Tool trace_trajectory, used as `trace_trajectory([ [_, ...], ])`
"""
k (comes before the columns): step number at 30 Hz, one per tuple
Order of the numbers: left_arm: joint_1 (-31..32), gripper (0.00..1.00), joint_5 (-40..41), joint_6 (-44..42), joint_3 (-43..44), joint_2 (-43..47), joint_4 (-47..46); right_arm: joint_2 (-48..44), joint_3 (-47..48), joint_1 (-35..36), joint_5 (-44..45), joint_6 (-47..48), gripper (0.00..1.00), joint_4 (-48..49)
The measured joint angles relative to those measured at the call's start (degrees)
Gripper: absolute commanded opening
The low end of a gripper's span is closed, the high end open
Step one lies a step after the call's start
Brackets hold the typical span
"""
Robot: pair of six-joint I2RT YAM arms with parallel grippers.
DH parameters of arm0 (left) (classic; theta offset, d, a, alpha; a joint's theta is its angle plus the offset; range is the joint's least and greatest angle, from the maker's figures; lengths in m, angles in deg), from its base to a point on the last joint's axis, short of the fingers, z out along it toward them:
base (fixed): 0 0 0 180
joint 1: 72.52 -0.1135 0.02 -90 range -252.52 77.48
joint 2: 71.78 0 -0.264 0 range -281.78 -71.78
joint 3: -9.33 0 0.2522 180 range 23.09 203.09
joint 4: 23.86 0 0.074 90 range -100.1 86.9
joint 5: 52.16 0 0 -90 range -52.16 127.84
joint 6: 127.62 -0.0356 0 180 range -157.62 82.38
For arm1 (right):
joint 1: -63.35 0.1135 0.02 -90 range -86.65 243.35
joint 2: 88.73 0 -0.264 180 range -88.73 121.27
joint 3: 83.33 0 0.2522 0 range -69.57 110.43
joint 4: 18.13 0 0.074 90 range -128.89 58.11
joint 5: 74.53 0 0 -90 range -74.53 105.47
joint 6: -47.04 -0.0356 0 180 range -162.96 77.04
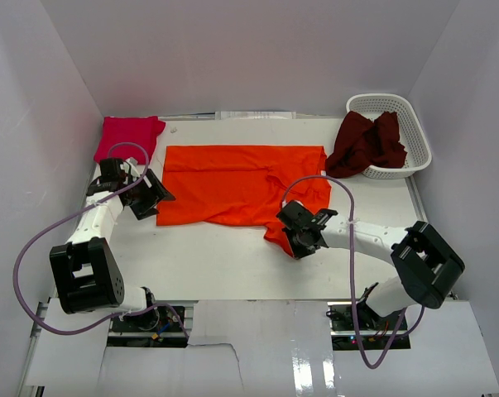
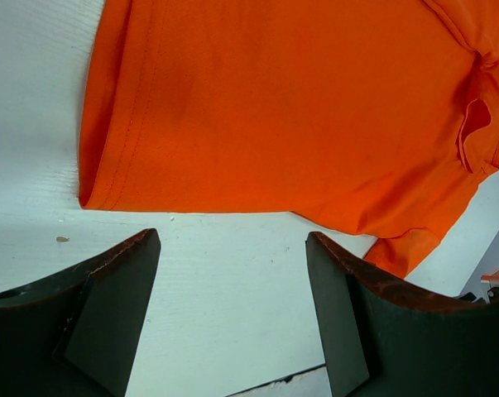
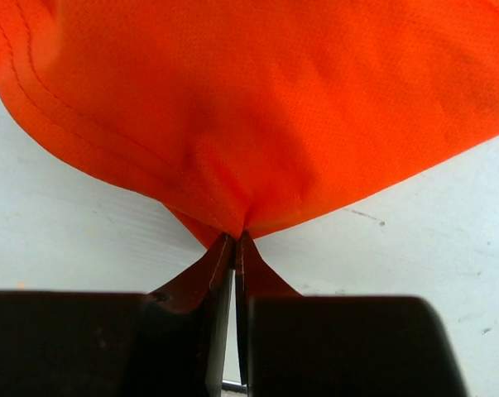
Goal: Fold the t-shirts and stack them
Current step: Grap the side of the flattened tshirt closest away from the robot with both arms
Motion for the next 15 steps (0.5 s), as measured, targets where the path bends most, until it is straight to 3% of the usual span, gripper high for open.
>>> trace_trajectory([
  [15,0.0,0.82,-1.81,-1.16,-0.48,-2.78,0.66,-3.98,0.09,-0.94,1.81,-0.85,0.08,-12.37],
])
